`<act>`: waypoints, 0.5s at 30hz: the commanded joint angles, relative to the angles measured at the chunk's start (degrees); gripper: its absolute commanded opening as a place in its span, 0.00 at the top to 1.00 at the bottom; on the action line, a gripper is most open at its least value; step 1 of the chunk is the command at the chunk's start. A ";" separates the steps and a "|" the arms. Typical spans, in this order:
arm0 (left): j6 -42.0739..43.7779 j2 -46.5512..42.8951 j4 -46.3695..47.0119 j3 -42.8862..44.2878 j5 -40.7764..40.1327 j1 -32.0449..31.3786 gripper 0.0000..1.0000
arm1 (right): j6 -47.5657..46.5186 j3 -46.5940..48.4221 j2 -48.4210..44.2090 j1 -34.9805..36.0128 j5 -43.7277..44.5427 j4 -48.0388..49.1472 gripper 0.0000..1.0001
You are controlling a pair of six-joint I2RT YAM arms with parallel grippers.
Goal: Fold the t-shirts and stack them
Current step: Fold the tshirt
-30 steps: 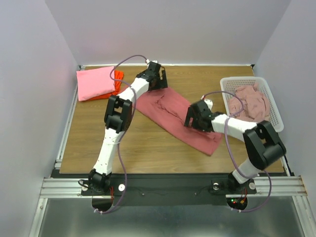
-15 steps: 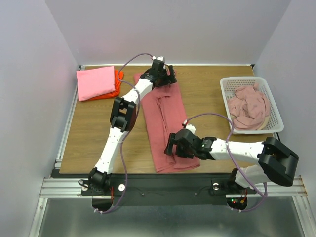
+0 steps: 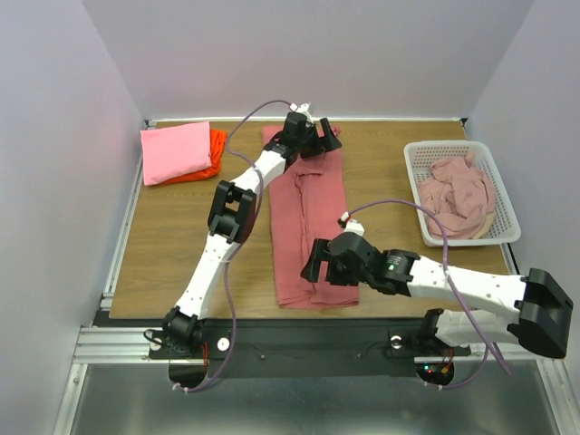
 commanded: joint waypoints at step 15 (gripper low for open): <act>-2.07 -73.70 -0.80 -68.92 -16.92 -10.24 0.01 | -4.10 -1.55 -9.34 -0.24 13.84 -12.00 0.00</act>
